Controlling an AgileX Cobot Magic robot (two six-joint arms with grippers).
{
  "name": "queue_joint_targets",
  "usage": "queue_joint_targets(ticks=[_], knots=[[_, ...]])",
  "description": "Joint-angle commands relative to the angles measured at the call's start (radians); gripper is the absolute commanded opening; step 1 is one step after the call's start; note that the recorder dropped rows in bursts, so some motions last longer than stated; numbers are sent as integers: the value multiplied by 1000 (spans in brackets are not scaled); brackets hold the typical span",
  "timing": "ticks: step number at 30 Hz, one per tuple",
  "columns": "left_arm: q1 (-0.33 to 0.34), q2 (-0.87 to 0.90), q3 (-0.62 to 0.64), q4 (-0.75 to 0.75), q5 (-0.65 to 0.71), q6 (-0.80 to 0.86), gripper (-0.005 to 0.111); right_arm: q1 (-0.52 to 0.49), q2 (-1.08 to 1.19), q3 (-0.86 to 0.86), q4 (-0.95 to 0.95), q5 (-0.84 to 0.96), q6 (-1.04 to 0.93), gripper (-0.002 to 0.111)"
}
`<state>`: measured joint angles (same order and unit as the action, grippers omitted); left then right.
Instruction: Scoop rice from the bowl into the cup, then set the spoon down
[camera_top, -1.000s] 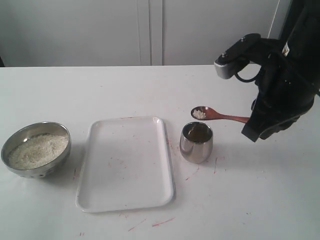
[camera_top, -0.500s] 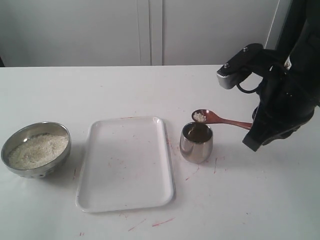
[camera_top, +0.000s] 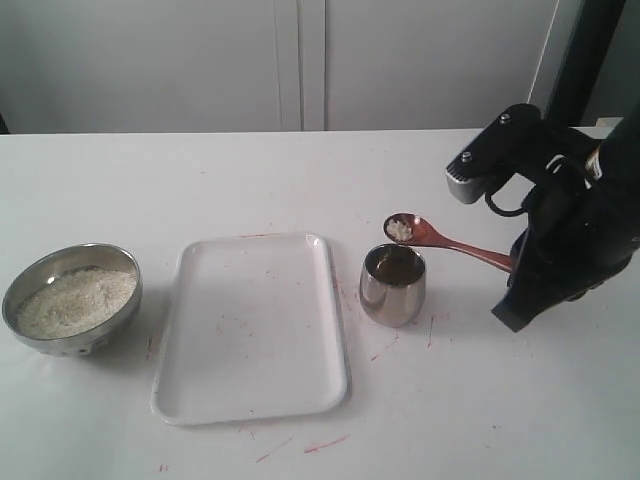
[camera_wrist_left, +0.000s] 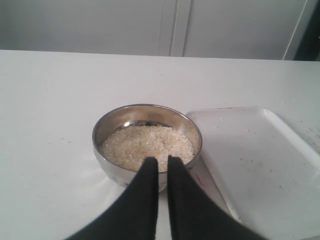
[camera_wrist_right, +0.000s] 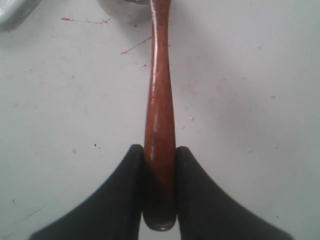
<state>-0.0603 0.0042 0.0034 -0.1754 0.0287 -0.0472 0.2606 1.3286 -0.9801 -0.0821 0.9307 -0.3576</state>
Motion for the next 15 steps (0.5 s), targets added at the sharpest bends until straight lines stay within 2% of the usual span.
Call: queue_joint_targets(ticks=[1, 15], knots=[[-2, -4, -3, -9, -5, -2, 14, 0, -33, 46, -6, -72, -3, 0], [-2, -4, -3, -9, -5, -2, 14, 0, -132, 167, -27, -201, -13, 0]])
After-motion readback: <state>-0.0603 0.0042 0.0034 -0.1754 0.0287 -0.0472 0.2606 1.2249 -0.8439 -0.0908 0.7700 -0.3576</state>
